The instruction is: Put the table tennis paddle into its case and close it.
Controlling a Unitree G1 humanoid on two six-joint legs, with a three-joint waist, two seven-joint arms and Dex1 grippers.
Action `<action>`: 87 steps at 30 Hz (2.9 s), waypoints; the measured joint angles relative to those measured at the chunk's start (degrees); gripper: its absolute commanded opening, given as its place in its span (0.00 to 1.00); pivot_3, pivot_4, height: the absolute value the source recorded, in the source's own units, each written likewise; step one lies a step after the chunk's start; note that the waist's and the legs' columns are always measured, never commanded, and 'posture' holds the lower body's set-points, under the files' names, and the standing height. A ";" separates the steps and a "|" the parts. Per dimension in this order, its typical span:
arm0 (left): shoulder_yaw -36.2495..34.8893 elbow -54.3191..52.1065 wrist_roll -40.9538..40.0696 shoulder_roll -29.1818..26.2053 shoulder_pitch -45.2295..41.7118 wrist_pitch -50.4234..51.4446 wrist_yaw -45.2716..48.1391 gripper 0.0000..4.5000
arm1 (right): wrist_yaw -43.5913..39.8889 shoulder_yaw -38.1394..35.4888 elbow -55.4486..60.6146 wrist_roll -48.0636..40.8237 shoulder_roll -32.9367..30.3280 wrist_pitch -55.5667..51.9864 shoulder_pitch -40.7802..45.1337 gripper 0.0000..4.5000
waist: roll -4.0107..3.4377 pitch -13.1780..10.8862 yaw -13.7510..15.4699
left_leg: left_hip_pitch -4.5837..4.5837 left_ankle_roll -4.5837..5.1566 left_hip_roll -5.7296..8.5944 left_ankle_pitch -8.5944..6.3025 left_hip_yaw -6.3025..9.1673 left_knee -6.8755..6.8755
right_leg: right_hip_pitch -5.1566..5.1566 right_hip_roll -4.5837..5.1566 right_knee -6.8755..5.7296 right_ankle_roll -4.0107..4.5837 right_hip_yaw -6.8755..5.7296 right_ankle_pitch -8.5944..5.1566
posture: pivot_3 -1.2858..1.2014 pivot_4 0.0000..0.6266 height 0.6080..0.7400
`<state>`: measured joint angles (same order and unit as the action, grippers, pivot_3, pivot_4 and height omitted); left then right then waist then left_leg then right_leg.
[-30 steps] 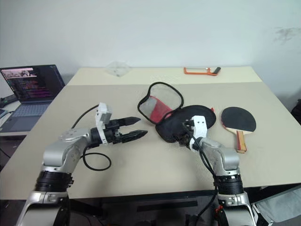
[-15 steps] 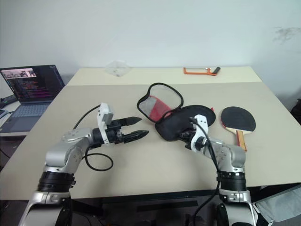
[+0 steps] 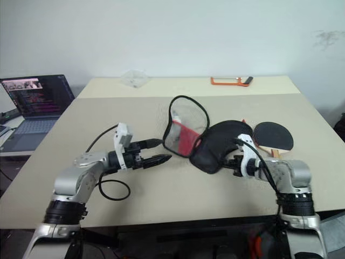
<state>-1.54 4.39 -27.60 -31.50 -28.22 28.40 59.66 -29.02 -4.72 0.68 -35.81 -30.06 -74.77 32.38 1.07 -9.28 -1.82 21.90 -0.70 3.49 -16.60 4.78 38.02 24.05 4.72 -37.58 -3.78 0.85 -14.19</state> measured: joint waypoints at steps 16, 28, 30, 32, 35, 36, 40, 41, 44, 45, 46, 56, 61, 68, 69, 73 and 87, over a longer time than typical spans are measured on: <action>1.31 -1.73 0.04 0.16 0.27 0.09 -0.07 1.00 | -10.83 8.43 -20.37 12.63 -7.06 16.74 12.32 0.01 | 0.02 -0.01 -0.03 | -0.01 -0.04 -0.04 0.03 -0.11 0.05 | 0.03 0.02 -0.07 0.00 0.04 0.00 | 0.52 0.24 1.00; 2.27 -1.88 0.05 0.27 0.27 0.10 0.01 1.00 | -11.17 8.17 -30.64 20.84 -7.86 28.69 16.83 0.75 | 0.02 -0.01 0.00 | -0.01 -0.23 -0.02 0.13 -0.14 0.04 | 0.03 0.04 -0.07 0.00 0.05 0.00 | 0.52 0.24 1.00; 2.49 -1.91 0.05 0.45 0.27 0.10 0.00 1.00 | -10.49 7.10 -31.32 21.46 -8.34 30.59 17.76 0.91 | 0.02 -0.01 -0.02 | -0.01 -0.23 -0.03 0.14 -0.16 0.04 | 0.05 0.04 -0.07 0.00 0.05 0.00 | 0.52 0.24 1.00; 2.67 -2.35 0.01 0.65 0.27 0.10 -0.04 1.00 | -9.96 5.73 -30.70 21.73 -9.50 31.45 17.88 1.00 | 0.02 -0.01 0.03 | 0.02 -0.24 -0.04 0.13 -0.13 0.03 | 0.04 0.04 -0.06 0.00 0.03 0.00 | 0.52 0.24 1.00; 2.86 -4.47 -0.22 0.84 0.35 0.12 -0.01 1.00 | -8.18 3.40 -26.03 22.81 -13.01 31.85 14.81 1.00 | 0.02 -0.02 0.26 | 0.06 -0.24 -0.03 0.13 -0.12 0.02 | 0.03 0.07 0.02 0.00 0.00 0.00 | 0.52 0.24 1.00; 2.93 -4.95 -0.23 0.82 0.32 0.11 0.01 1.00 | -7.15 2.29 -24.42 23.15 -13.56 31.70 13.47 1.00 | 0.02 -0.02 0.28 | 0.06 -0.24 -0.03 0.13 -0.14 0.01 | 0.02 0.08 0.04 0.00 0.00 0.00 | 0.52 0.24 1.00; 3.68 -6.89 -0.50 0.91 -0.25 0.11 1.05 1.00 | -1.44 -3.00 -20.55 23.17 -13.13 29.25 8.32 1.00 | 0.03 -0.02 0.26 | 0.05 -0.24 -0.03 0.13 -0.17 0.04 | 0.02 0.10 -0.03 0.00 0.04 0.00 | 0.52 0.24 1.00; 3.80 -7.01 -0.52 0.94 -0.95 0.10 1.18 1.00 | 0.42 -4.55 -19.49 23.15 -12.65 28.41 7.27 1.00 | 0.02 -0.02 0.27 | 0.05 -0.23 -0.03 0.14 -0.17 0.04 | 0.03 0.10 -0.07 0.00 0.04 0.00 | 0.52 0.24 1.00; 4.30 -7.36 -0.45 1.22 -3.11 -0.36 1.91 1.00 | 4.91 -8.48 -15.13 22.98 -11.24 25.60 3.94 1.00 | 0.02 -0.01 0.17 | 0.00 -0.23 -0.05 0.14 -0.19 0.05 | 0.01 0.09 -0.12 0.00 0.05 0.00 | 0.52 0.24 1.00; 4.59 -7.38 -0.41 1.37 -3.74 -0.57 2.23 1.00 | 6.13 -9.58 -13.32 22.89 -10.42 24.62 2.42 1.00 | 0.03 -0.01 0.15 | 0.00 -0.23 -0.06 0.14 -0.19 0.05 | 0.00 0.08 -0.11 0.00 0.05 0.00 | 0.52 0.24 1.00; 4.77 -7.37 -0.33 1.62 -4.26 -0.95 2.34 1.00 | 7.50 -10.50 -11.29 22.76 -9.05 23.48 0.55 1.00 | 0.03 -0.01 0.11 | -0.01 -0.23 -0.06 0.14 -0.21 0.05 | 0.00 0.07 -0.12 0.00 0.07 0.00 | 0.52 0.24 1.00; 5.84 -6.71 0.40 1.48 -5.11 -2.68 2.91 1.00 | 15.49 -13.29 -5.29 21.21 -1.16 18.13 -4.05 1.00 | -0.03 -0.04 0.06 | -0.06 -0.21 -0.03 0.14 -0.25 0.08 | 0.00 0.05 -0.19 0.00 0.12 0.00 | 0.52 0.24 1.00; 5.83 -6.52 0.71 1.49 -5.01 -2.73 2.43 1.00 | 16.24 -12.87 -7.71 21.99 -1.13 18.81 -4.14 1.00 | -0.03 -0.04 0.01 | -0.07 -0.20 -0.04 0.14 -0.26 0.07 | 0.00 0.04 -0.20 0.00 0.12 0.00 | 0.52 0.24 1.00; 5.76 -6.51 0.74 1.51 -3.91 -2.74 1.77 1.00 | 15.64 -11.99 -10.98 22.50 -1.16 19.20 -2.91 1.00 | -0.03 -0.04 -0.04 | -0.07 -0.20 -0.04 0.14 -0.28 0.08 | 0.00 0.04 -0.20 0.00 0.13 0.00 | 0.52 0.24 1.00; 5.76 -6.51 0.75 1.52 -3.90 -2.74 1.65 1.00 | 15.55 -11.94 -11.85 22.72 -1.16 19.57 -2.38 1.00 | -0.03 -0.04 -0.05 | -0.07 -0.20 -0.04 0.14 -0.28 0.08 | 0.00 0.04 -0.21 0.00 0.12 0.00 | 0.52 0.24 1.00; 5.74 -6.34 0.94 1.52 -3.91 -2.86 1.00 1.00 | 15.28 -10.82 -14.22 23.57 -1.24 22.32 -1.40 0.86 | -0.02 -0.03 -0.07 | -0.09 -0.20 -0.05 0.14 -0.29 0.08 | -0.01 0.03 -0.21 0.00 0.13 0.00 | 0.52 0.24 1.00; 5.70 -6.03 0.97 1.48 -3.47 -2.90 0.69 1.00 | 18.65 -11.21 -19.20 23.46 -0.81 25.17 1.45 0.24 | -0.02 -0.03 0.00 | -0.08 -0.20 -0.02 0.15 -0.27 0.12 | -0.04 0.05 -0.22 -0.01 0.12 0.01 | 0.52 0.24 1.00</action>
<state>4.16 -1.64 -26.62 -30.02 -31.69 25.51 60.34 -10.37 -15.93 -18.52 -12.35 -30.86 -49.60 33.83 1.05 -9.31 -1.82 21.82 -0.90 3.46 -16.45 4.51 38.14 24.01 4.77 -37.79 -3.79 0.98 -14.18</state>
